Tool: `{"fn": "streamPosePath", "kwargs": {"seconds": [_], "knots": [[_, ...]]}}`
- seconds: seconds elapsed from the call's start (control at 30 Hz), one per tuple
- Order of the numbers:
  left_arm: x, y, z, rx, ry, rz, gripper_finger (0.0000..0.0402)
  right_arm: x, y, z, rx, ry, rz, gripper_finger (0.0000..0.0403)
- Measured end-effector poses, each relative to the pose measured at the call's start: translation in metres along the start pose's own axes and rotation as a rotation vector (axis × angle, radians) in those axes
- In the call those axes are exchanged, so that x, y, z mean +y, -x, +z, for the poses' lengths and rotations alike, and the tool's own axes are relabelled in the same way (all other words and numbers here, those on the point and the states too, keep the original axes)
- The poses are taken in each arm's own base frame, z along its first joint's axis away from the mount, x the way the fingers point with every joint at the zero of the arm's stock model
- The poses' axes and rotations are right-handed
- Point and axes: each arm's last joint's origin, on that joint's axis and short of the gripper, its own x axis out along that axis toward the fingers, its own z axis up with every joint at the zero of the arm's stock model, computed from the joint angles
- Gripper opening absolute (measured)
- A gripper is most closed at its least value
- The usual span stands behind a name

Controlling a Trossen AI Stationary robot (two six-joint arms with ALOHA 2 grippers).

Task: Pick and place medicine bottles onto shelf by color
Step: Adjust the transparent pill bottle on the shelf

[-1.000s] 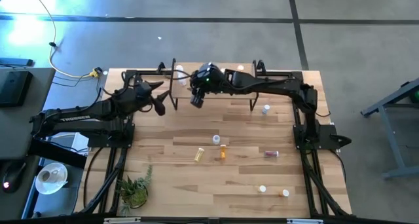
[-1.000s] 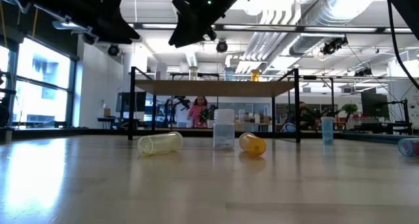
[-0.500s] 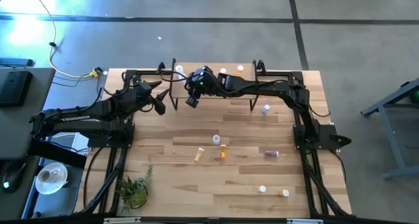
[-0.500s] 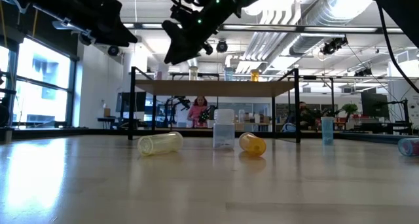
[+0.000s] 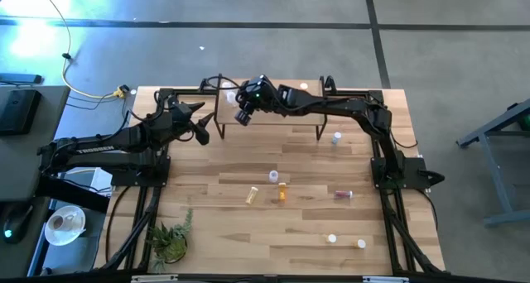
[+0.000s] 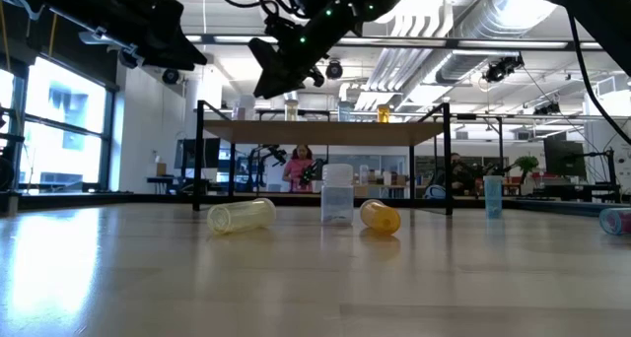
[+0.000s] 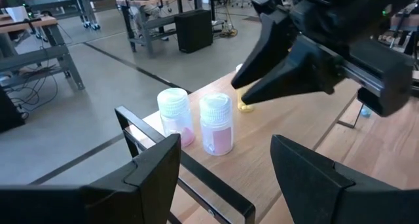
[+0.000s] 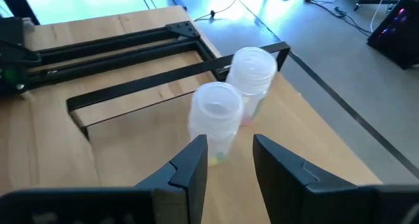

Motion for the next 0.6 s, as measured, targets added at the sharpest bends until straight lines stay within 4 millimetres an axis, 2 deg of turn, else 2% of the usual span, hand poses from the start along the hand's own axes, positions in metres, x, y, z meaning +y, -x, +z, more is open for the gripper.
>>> {"fn": "streamPosePath", "kwargs": {"seconds": [0.6], "knots": [[0.0,0.0,0.0,-0.003,0.003,0.0,0.0227,-0.018,-0.004,0.003,-0.026,-0.055,0.004,0.0112]]}}
